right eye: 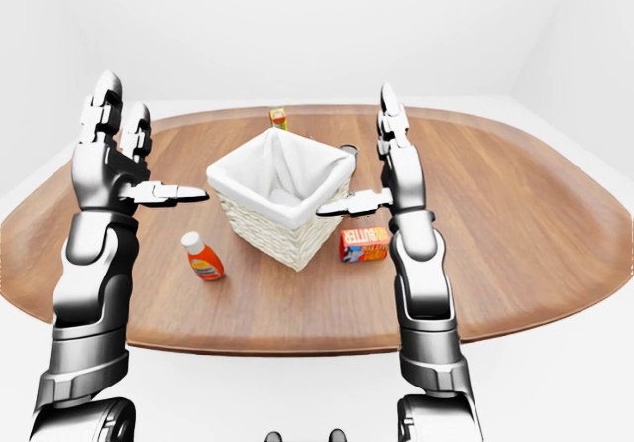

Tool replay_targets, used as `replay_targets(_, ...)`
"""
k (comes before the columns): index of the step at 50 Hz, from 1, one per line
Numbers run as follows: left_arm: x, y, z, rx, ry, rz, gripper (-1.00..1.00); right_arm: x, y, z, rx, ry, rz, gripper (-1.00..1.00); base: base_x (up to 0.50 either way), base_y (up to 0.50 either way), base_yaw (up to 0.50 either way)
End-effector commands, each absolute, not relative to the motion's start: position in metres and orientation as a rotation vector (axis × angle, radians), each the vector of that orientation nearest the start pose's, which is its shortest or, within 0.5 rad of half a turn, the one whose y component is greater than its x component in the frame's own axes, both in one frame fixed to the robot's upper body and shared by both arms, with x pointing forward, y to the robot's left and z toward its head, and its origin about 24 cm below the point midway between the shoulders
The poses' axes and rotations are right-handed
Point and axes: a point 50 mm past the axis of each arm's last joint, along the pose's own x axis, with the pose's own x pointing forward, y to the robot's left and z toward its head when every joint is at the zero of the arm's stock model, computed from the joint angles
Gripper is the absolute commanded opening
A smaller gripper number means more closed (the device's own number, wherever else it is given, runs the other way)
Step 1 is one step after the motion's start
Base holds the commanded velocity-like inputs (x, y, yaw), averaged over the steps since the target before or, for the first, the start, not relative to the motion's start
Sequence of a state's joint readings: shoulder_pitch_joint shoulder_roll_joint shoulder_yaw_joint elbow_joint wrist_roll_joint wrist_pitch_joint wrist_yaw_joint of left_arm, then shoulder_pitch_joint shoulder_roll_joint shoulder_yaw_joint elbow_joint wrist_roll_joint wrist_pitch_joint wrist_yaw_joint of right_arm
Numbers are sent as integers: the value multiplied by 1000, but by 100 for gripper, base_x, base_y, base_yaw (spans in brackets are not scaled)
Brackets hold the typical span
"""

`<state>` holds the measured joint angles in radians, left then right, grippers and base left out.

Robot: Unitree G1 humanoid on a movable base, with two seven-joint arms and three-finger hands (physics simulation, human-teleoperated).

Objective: Pick up the butter and put it in the basket.

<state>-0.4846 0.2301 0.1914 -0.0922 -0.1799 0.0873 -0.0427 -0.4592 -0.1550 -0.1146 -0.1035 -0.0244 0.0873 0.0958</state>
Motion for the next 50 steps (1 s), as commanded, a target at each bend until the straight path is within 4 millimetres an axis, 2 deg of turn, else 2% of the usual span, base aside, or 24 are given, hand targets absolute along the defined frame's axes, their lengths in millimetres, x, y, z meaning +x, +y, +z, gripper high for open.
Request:
replay_targets(1,313,195,206,18,-515,5,100,311,-169,195,-165,-491,59,100,50,8,0)
replay_targets(17,312,196,206,17,-519,5,100,308,-175,199,-136,-507,35,100,48,3,0)
replay_targets(25,309,199,211,9,-544,12,100,308,-177,201,-128,-517,19,100,3,0,0)
replay_targets(31,308,198,211,6,-545,10,100,307,-176,199,-134,-510,24,100,39,0,0)
replay_targets(37,310,199,209,6,-535,10,100,306,-176,197,-146,-506,35,100,0,0,0)
replay_targets(42,311,200,207,10,-522,12,100,304,-175,202,-195,-522,58,100,0,0,0)
replay_targets(46,312,202,204,12,-509,15,100,293,-174,213,-285,-574,107,100,0,0,0)
replay_targets(50,313,202,203,11,-505,16,100,289,-170,215,-388,-575,163,100,0,0,0)
